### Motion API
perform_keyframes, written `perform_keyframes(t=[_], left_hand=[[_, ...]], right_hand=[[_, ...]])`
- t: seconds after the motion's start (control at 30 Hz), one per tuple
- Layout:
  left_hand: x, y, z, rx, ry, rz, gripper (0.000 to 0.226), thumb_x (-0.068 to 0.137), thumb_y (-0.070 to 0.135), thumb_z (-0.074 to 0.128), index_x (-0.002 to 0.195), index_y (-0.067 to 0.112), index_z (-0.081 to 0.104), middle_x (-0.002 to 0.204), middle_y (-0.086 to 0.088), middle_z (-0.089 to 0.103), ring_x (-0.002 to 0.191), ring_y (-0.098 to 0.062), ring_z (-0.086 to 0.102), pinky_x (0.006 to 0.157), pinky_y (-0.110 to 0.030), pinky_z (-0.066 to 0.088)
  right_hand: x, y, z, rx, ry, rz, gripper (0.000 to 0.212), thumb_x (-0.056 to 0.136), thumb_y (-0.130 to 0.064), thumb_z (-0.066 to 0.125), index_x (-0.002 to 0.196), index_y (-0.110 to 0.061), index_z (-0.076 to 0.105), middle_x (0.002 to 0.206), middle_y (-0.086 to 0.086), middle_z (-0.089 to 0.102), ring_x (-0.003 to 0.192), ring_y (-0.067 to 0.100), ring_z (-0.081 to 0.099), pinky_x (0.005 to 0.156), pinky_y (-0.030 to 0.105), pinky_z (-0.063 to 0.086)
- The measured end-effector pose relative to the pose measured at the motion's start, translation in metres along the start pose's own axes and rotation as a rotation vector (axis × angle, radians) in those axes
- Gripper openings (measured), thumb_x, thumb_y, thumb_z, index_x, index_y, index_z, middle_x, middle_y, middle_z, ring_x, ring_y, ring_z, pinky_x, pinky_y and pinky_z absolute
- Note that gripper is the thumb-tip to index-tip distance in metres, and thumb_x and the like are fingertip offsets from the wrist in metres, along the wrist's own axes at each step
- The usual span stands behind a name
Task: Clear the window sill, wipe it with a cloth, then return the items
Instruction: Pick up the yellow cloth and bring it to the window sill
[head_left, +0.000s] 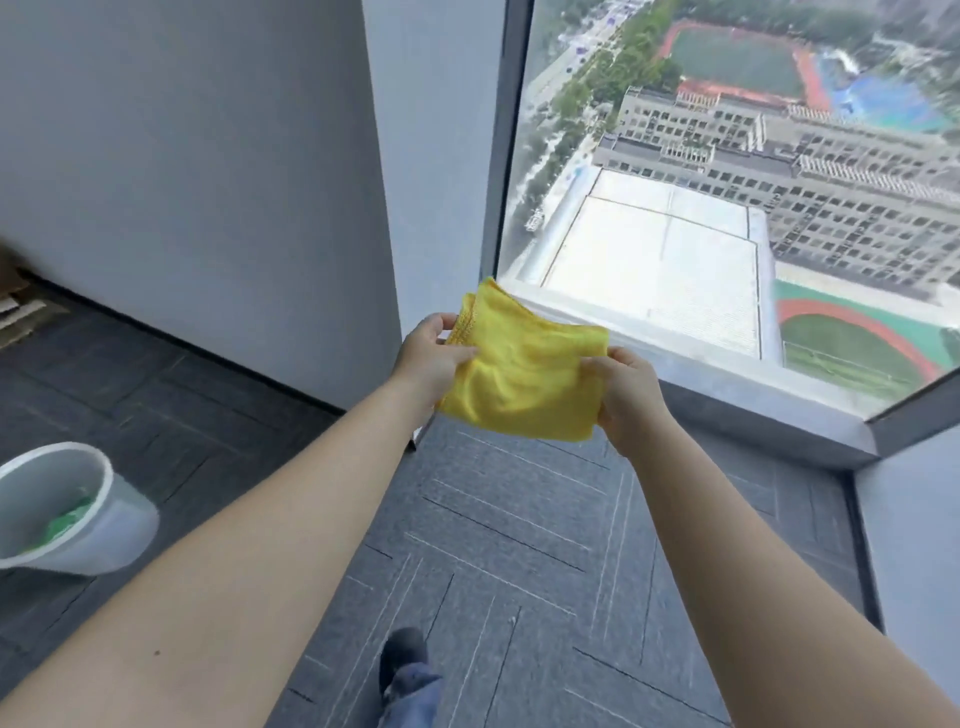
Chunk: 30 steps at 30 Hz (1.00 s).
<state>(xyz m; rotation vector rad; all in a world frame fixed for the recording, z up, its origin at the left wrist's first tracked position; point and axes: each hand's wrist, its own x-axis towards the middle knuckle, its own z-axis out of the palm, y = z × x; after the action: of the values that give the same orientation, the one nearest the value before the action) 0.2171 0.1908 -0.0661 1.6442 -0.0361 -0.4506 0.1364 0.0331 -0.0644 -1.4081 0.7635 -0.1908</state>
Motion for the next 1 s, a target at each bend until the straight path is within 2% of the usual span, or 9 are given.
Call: perform_keyframes(t=[0.2, 0.3, 0.4, 0.5, 0.63, 0.77, 0.83, 0.93, 1.0], left_hand=[[0.115, 0.008, 0.047, 0.025, -0.095, -0.045, 0.034, 0.084, 0.0, 0.053, 0.117, 0.008, 0.049, 0.079, 0.001, 0.052, 0.067, -0.012, 0.052, 0.049, -0.019, 0.046], [0.181, 0.015, 0.065, 0.056, -0.113, -0.067, 0.036, 0.085, 0.0, 0.051, 0.12, 0.006, 0.047, 0.095, -0.007, 0.053, 0.079, -0.02, 0.053, 0.054, -0.021, 0.044], [0.248, 0.019, 0.086, 0.09, -0.126, -0.089, 0.036, 0.085, 0.0, 0.051, 0.121, 0.008, 0.047, 0.107, -0.01, 0.049, 0.094, -0.024, 0.05, 0.058, -0.025, 0.043], [0.304, 0.017, 0.107, 0.139, -0.149, -0.114, 0.034, 0.085, 0.0, 0.05, 0.118, 0.008, 0.049, 0.096, -0.007, 0.052, 0.088, -0.025, 0.052, 0.057, -0.026, 0.043], [0.37, 0.001, 0.135, 0.178, -0.179, -0.157, 0.028, 0.085, 0.0, 0.049, 0.107, 0.016, 0.052, 0.079, 0.003, 0.049, 0.07, -0.015, 0.051, 0.057, -0.026, 0.043], [0.45, -0.025, 0.168, 0.212, -0.182, -0.204, 0.023, 0.085, 0.001, 0.049, 0.086, 0.024, 0.051, 0.079, 0.003, 0.05, 0.07, -0.014, 0.051, 0.058, -0.027, 0.044], [0.491, -0.04, 0.183, 0.222, -0.177, -0.215, 0.028, 0.085, 0.001, 0.05, 0.079, 0.028, 0.051, 0.079, 0.003, 0.05, 0.07, -0.013, 0.051, 0.057, -0.027, 0.043], [0.551, -0.065, 0.205, 0.228, -0.164, -0.229, 0.023, 0.085, 0.002, 0.05, 0.092, 0.024, 0.051, 0.079, 0.003, 0.051, 0.069, -0.013, 0.052, 0.059, -0.027, 0.045], [0.59, -0.086, 0.216, 0.239, -0.164, -0.228, 0.025, 0.085, 0.002, 0.051, 0.098, 0.024, 0.05, 0.079, 0.002, 0.052, 0.07, -0.015, 0.053, 0.063, -0.028, 0.046]], right_hand=[[0.115, -0.013, -0.01, 0.017, 0.08, 0.036, 0.022, 0.089, -0.004, 0.048, 0.074, -0.018, 0.055, 0.079, 0.003, 0.056, 0.091, 0.026, 0.052, 0.08, 0.04, 0.043], [0.18, -0.024, -0.005, 0.013, 0.114, 0.051, 0.023, 0.09, -0.004, 0.048, 0.073, -0.019, 0.054, 0.079, 0.002, 0.057, 0.09, 0.025, 0.053, 0.079, 0.039, 0.043], [0.243, -0.035, -0.005, 0.031, 0.136, 0.055, 0.024, 0.089, -0.002, 0.049, 0.074, -0.019, 0.055, 0.089, 0.009, 0.058, 0.091, 0.026, 0.054, 0.081, 0.041, 0.044], [0.299, -0.036, -0.008, 0.031, 0.165, 0.079, 0.022, 0.088, 0.0, 0.049, 0.076, -0.017, 0.056, 0.087, 0.008, 0.058, 0.088, 0.026, 0.054, 0.076, 0.038, 0.045], [0.369, -0.03, -0.014, 0.031, 0.191, 0.115, 0.016, 0.087, 0.001, 0.05, 0.092, -0.012, 0.058, 0.082, 0.004, 0.058, 0.079, 0.023, 0.055, 0.07, 0.033, 0.046], [0.46, -0.014, -0.021, 0.014, 0.2, 0.174, 0.016, 0.085, 0.0, 0.053, 0.094, -0.012, 0.06, 0.097, 0.011, 0.061, 0.087, 0.026, 0.057, 0.082, 0.041, 0.049], [0.508, -0.004, -0.024, 0.0, 0.187, 0.194, 0.016, 0.085, 0.0, 0.053, 0.085, -0.014, 0.061, 0.091, 0.009, 0.062, 0.089, 0.026, 0.056, 0.081, 0.039, 0.048], [0.575, 0.014, -0.026, -0.002, 0.177, 0.216, 0.026, 0.086, 0.001, 0.052, 0.072, -0.021, 0.058, 0.078, 0.001, 0.059, 0.086, 0.025, 0.055, 0.072, 0.033, 0.046], [0.616, 0.029, -0.024, -0.017, 0.168, 0.226, 0.027, 0.086, 0.001, 0.051, 0.073, -0.022, 0.057, 0.077, 0.0, 0.058, 0.087, 0.025, 0.055, 0.074, 0.036, 0.046]])
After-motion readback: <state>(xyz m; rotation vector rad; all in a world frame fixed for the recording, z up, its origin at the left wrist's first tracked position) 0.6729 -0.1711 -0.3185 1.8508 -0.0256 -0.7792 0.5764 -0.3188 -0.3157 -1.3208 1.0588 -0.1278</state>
